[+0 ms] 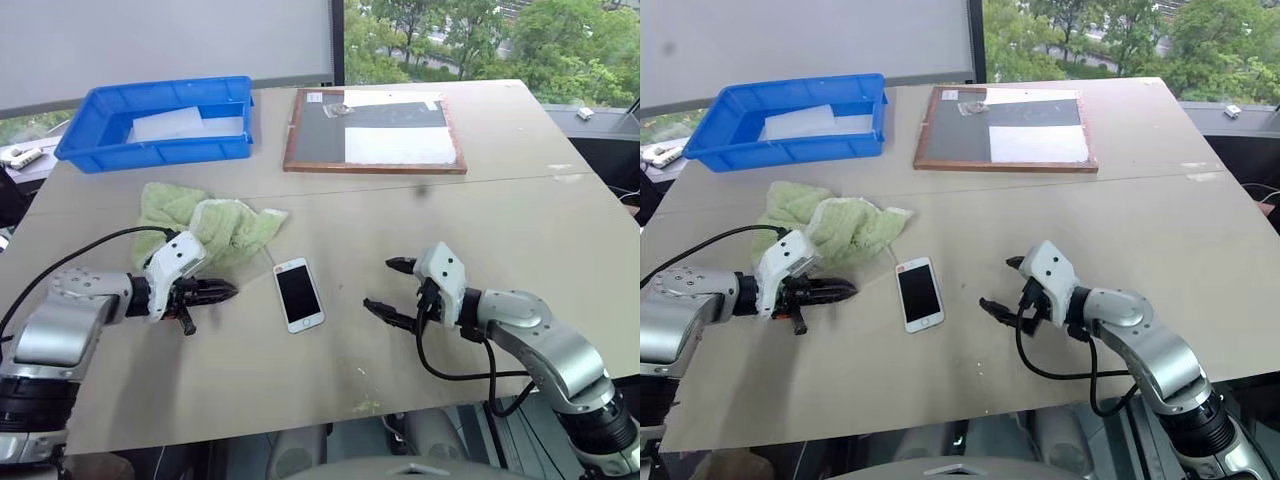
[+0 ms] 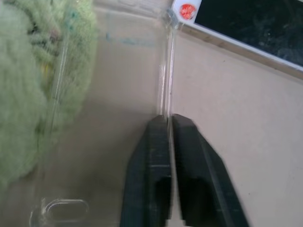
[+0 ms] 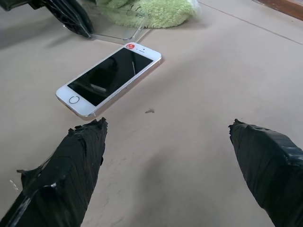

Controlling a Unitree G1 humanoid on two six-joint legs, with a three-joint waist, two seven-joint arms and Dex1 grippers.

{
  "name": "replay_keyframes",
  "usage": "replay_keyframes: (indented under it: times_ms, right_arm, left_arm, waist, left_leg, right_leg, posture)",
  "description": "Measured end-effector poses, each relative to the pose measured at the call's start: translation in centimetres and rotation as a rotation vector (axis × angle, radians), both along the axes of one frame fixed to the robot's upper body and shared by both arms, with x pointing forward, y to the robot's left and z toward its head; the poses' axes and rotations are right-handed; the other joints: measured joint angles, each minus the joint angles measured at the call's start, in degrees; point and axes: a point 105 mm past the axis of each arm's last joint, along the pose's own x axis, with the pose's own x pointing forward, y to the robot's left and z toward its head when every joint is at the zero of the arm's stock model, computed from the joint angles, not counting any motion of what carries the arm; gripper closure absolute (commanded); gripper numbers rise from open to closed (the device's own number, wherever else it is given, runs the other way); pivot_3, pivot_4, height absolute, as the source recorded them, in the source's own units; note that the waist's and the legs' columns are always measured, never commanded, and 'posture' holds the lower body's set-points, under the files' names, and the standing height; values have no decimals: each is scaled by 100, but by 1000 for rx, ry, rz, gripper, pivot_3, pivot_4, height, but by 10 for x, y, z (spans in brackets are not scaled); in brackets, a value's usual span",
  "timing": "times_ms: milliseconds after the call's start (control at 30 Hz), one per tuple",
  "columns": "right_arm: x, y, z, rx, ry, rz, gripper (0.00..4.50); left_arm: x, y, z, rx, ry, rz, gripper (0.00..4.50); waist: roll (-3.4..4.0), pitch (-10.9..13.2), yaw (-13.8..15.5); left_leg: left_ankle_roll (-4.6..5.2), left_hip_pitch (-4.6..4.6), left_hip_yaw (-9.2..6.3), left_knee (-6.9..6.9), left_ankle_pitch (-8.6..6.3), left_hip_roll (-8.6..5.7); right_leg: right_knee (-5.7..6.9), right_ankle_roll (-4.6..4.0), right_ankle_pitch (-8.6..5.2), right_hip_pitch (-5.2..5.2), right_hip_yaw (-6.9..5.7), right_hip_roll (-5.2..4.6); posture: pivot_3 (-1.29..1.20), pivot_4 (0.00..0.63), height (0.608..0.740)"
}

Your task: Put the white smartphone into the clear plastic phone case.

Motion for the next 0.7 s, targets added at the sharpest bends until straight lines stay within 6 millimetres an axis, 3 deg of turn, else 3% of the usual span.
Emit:
replay_keyframes:
  times_ms: [167,200,333,533,700]
  right_arm:
    - [-1,0,0,1,0,3,0]
    - [-1,0,0,2,-1,5,0]
    - [-1,0,1,4,-7,7,0]
    - [0,-4,0,-3,-8,-7,0]
    - [0,-12,0,-9,-10,-37,0]
  left_arm:
    - [-16,-10,20,-188,37,-88,362]
    - [-21,-12,21,-199,68,-105,80]
    - [-38,-31,21,-225,133,-193,80]
    - [-21,-64,-1,-224,167,-3,80]
    - [-9,-91,6,-265,239,154,80]
  waist:
    - [0,0,-1]
    - [0,0,-3]
    - [3,2,11]
    - [2,1,13]
    - [-3,0,16]
  left_leg:
    - [0,0,4,-1,0,1]
    - [-1,-1,3,-2,0,2]
    - [-1,2,5,-10,0,16]
    - [0,2,7,-8,0,2]
    - [0,2,-6,-3,0,-5]
  right_leg:
    - [-6,0,0,0,2,-2]
    - [-6,0,0,0,2,-2]
    - [-9,0,0,0,3,-1]
    - [-8,3,1,2,6,0]
    - [0,24,13,4,-2,4]
  posture:
    - [0,150,740]
    - [0,150,740]
    - [0,150,740]
    - [0,150,740]
    - [0,150,740]
